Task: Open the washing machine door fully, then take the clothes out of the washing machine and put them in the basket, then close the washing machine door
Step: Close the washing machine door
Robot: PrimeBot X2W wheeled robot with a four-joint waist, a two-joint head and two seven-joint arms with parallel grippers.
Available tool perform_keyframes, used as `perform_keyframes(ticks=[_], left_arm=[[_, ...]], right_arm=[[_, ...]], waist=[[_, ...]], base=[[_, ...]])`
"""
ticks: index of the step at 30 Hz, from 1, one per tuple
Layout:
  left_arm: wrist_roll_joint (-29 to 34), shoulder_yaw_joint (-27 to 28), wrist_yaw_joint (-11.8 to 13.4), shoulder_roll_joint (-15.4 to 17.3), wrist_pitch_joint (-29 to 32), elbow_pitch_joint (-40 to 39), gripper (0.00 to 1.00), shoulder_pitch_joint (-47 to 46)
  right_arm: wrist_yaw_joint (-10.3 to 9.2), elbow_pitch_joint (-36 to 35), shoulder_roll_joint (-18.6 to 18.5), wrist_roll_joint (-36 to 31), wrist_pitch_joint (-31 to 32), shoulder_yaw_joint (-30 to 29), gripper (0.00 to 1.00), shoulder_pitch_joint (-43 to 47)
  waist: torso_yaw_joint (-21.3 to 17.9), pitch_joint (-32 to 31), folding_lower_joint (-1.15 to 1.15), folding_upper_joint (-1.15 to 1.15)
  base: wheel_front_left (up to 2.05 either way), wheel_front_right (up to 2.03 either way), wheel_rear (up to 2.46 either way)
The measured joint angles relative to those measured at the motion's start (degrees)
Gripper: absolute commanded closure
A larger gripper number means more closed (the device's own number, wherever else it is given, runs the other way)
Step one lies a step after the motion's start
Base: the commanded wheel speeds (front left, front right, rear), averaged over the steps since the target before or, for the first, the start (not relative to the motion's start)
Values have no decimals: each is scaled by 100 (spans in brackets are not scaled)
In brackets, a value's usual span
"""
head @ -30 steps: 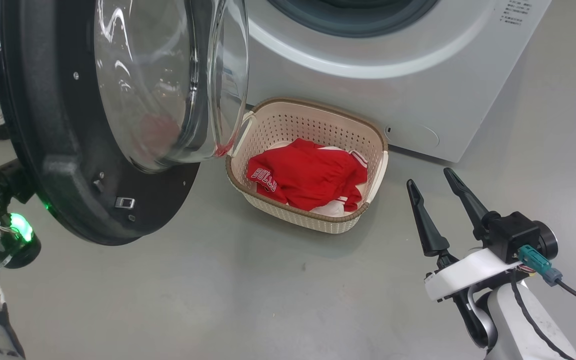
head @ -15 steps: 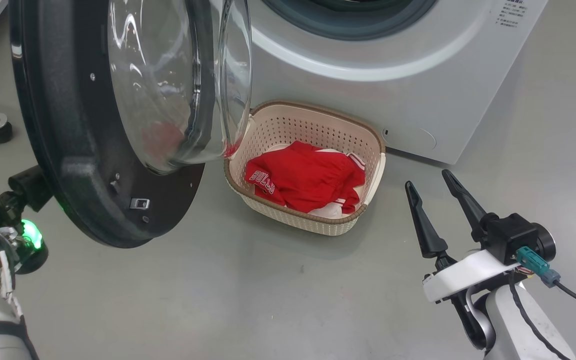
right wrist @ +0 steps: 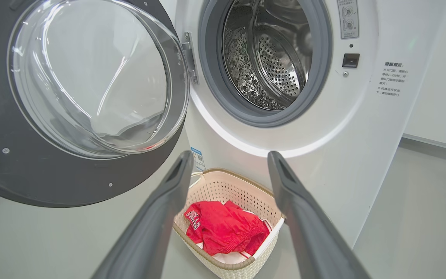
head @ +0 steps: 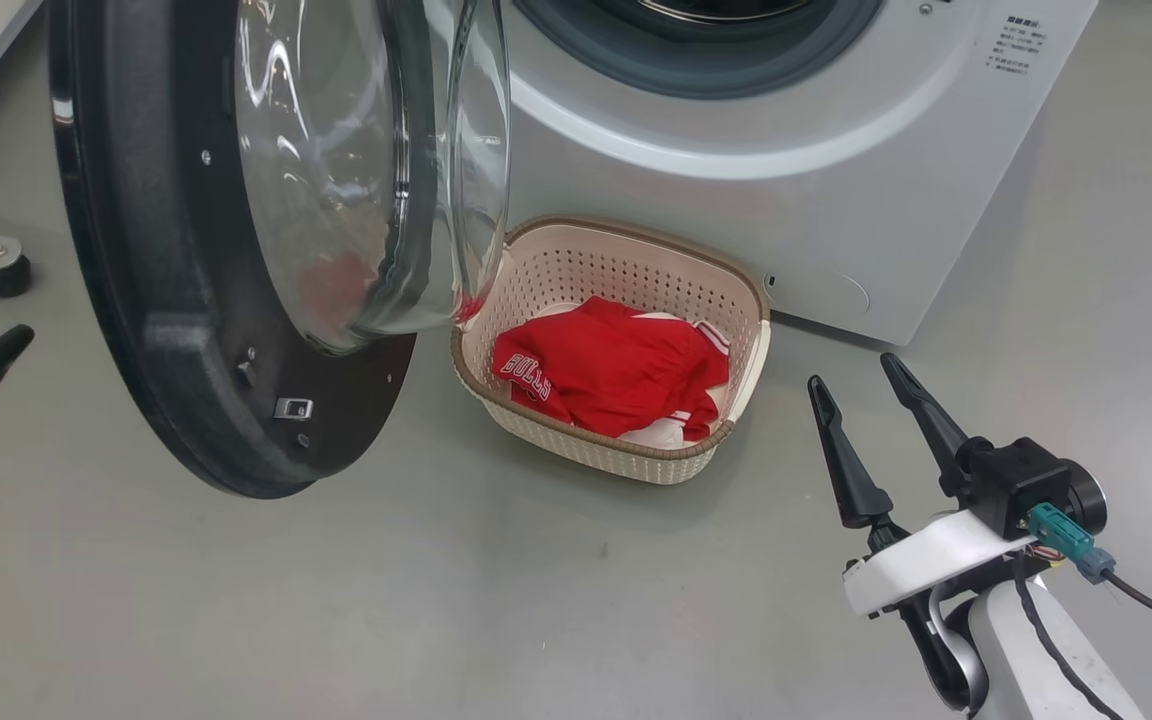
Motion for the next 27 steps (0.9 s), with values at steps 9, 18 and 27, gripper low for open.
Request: perform_keyframes(ticks=[9, 18, 27], left_arm=[[675, -859, 0, 229, -1116, -1209, 100, 704], [1290, -1631, 0, 378, -2516, -1846, 100, 1484], [1667, -2194, 0, 502, -3768, -1933, 100, 2008]], right_arm=[[0, 1, 13, 0, 0, 66, 0, 7], [0, 1, 13, 0, 0, 44, 0, 8], [0, 1, 12, 0, 0, 12, 0, 8]], waist=[[26, -52, 0, 0], [26, -34, 0, 0], [20, -12, 0, 0]], base=[[0, 0, 0], [0, 0, 0], [0, 0, 0]])
